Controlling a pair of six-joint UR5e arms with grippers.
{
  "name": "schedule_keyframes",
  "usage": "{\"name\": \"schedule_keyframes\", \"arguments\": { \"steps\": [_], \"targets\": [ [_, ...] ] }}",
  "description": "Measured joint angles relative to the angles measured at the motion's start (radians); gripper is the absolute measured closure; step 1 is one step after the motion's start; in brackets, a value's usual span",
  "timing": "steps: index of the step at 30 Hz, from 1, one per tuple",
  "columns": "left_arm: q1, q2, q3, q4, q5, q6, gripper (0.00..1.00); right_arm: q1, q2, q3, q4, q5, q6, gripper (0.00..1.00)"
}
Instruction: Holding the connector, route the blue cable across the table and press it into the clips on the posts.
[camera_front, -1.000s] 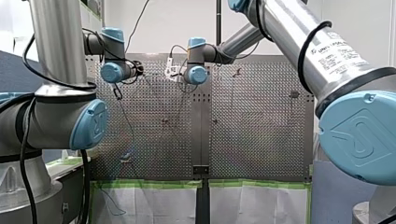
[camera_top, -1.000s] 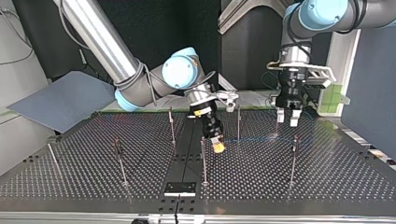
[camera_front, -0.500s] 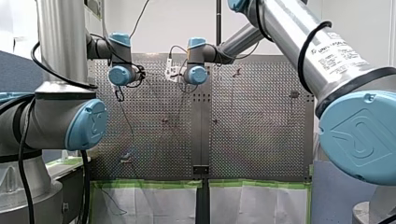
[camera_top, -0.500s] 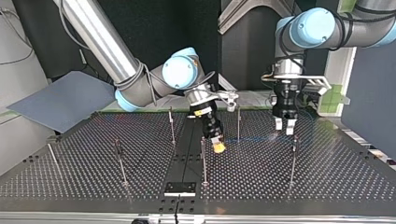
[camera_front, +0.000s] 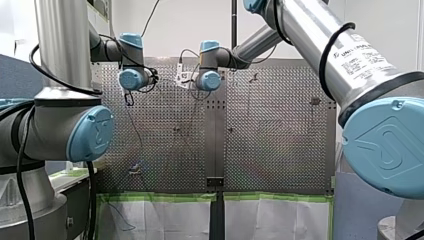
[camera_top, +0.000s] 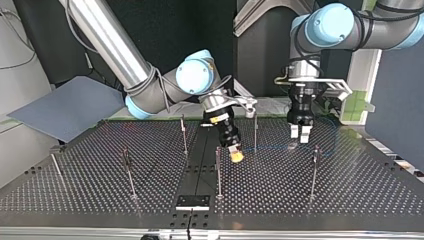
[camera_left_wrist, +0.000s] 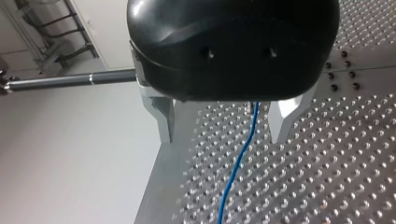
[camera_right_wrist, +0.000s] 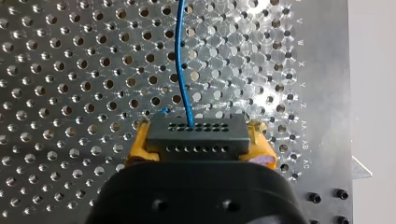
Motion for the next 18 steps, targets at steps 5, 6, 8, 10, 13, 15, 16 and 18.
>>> {"name": "schedule_keyframes", "arguments": {
  "steps": [5,6,8,10,13,15,16,18],
  "targets": [
    [-0.019,-0.009,0.000,0.000,-0.003,0.026,0.00,0.001,0.000,0.000,0.001,0.000,-0.001,1.00],
    [-0.023,-0.013,0.000,0.000,-0.008,0.033,0.00,0.001,0.000,0.000,0.001,0.000,-0.002,1.00],
    [-0.027,-0.019,0.001,0.002,-0.018,0.045,0.00,0.002,0.000,0.000,0.001,0.000,-0.002,1.00],
    [-0.032,-0.025,0.004,0.004,-0.029,0.059,0.00,0.002,0.001,0.000,0.002,0.000,-0.002,1.00],
    [-0.038,-0.036,0.011,0.004,-0.038,0.077,0.00,0.002,0.001,0.000,0.001,0.001,-0.002,1.00],
    [-0.043,-0.046,0.020,0.004,-0.042,0.085,0.00,0.002,0.002,0.000,0.001,0.001,-0.002,1.00],
    [-0.046,-0.052,0.025,0.004,-0.045,0.089,0.00,0.002,0.002,0.000,0.000,0.001,-0.003,1.00],
    [-0.052,-0.067,0.039,0.002,-0.052,0.099,0.00,0.001,0.002,0.000,0.000,0.002,-0.002,1.00]
  ]
}}
